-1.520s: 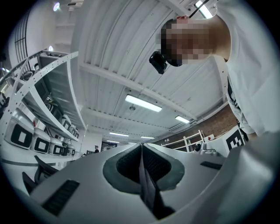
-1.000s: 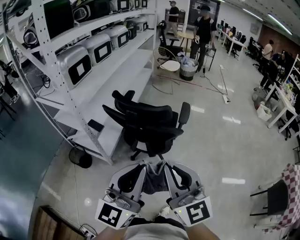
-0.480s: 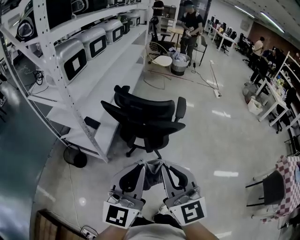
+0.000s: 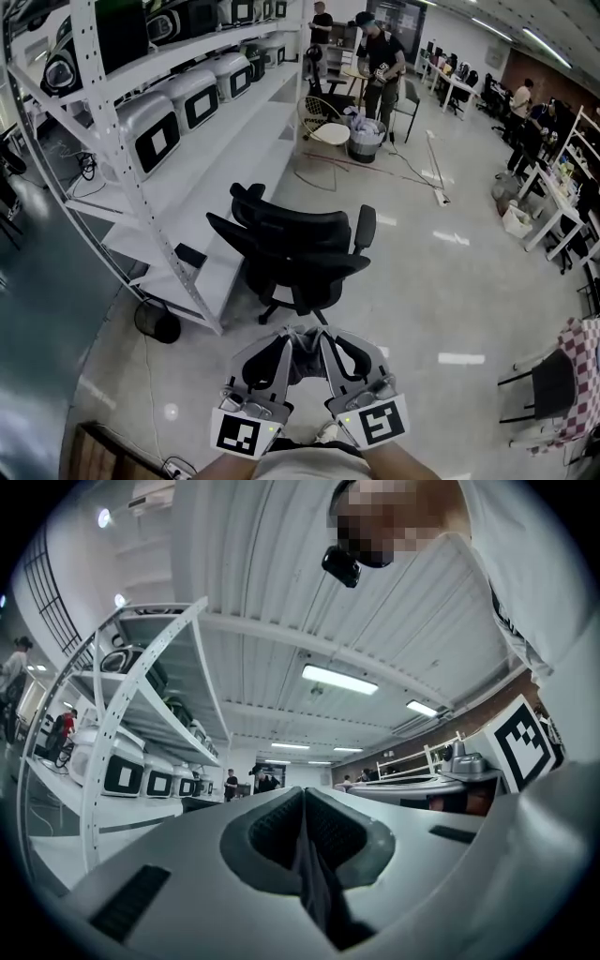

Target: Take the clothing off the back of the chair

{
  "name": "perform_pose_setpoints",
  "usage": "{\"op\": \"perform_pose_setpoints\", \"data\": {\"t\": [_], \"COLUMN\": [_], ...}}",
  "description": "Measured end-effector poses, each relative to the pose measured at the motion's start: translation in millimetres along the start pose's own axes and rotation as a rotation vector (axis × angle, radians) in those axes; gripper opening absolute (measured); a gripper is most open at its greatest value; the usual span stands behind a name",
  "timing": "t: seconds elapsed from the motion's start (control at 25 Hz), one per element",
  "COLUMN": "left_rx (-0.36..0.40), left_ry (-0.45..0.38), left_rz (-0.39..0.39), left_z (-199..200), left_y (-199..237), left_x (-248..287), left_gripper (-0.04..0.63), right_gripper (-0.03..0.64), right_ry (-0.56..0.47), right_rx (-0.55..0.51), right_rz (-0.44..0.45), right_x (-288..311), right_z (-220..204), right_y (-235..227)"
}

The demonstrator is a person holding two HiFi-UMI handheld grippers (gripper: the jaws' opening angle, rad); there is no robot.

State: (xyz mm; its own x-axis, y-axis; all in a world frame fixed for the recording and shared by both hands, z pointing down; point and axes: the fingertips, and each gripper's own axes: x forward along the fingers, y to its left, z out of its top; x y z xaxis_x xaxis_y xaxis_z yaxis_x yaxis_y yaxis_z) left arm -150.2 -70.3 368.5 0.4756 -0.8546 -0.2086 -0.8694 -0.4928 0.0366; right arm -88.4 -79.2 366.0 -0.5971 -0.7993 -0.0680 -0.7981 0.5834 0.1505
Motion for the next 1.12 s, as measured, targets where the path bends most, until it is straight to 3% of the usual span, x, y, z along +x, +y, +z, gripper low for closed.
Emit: {"op": "perform_pose_setpoints", "data": {"t": [1.12], "left_rx": [0.04], "left_ry": [-0.025], "left_rz": [0.033], "left_z": [12], "left_y": [-24], "left_x": [16], "left_gripper": [0.015], "right_gripper": [0.018], "right_ry": [-0.04], "right_rx": [0.013], "right_rz": [0.046], "right_x": [-8], "right_z": [9], "right_y": [-21]}}
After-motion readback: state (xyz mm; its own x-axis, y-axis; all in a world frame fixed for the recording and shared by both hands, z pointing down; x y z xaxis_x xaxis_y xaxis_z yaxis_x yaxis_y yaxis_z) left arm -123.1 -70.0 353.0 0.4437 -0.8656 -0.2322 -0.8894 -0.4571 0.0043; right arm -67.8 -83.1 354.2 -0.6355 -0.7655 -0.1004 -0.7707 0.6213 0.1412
